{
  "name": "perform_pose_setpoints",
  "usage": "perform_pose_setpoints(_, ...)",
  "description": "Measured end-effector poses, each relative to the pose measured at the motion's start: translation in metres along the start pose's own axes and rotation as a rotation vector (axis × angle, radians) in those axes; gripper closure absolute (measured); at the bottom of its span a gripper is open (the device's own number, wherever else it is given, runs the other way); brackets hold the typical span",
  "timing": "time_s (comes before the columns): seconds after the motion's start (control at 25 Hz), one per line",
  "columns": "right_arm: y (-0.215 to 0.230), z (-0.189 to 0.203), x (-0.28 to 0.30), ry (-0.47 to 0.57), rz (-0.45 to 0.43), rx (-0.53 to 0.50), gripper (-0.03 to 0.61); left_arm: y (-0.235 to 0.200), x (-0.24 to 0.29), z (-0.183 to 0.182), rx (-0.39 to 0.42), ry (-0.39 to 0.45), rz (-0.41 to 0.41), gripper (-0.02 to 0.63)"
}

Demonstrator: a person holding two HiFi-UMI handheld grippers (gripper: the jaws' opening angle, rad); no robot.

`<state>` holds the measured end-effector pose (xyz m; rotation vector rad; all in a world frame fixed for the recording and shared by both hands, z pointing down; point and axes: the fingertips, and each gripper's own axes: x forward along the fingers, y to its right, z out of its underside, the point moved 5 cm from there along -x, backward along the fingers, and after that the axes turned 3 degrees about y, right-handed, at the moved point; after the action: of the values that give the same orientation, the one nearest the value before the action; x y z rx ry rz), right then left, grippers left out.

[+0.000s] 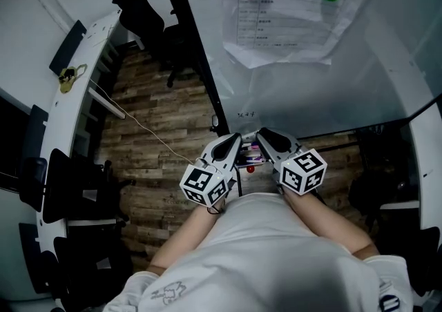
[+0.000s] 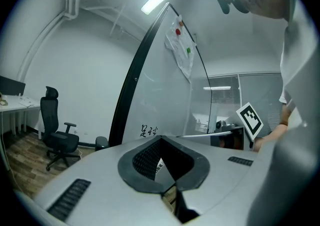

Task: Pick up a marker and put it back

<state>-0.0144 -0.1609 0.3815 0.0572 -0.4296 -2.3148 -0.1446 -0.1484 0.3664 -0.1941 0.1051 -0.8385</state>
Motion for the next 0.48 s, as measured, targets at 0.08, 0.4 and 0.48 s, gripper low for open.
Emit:
perform_pose_setpoints(0.08,-0.005,0.001,0.001,0.000,0.007,0.001,0.503,-0.003,-0.006,-0.001,-0.023,0.008,0.002,0.609)
perform_pose_setpoints(0.4,-0.029,0.009,-0.003,0.010,0.047,-0.020,0.503,-0.007,-0.032,0.004,-0.054,0.001,0.018,0.609)
perform_pose_setpoints(0.48,-0.035,0.014,-0.006,0.010,0.052,-0.026,0.503,-0.008,-0.038,0.006,-0.058,-0.001,0.016,0.609)
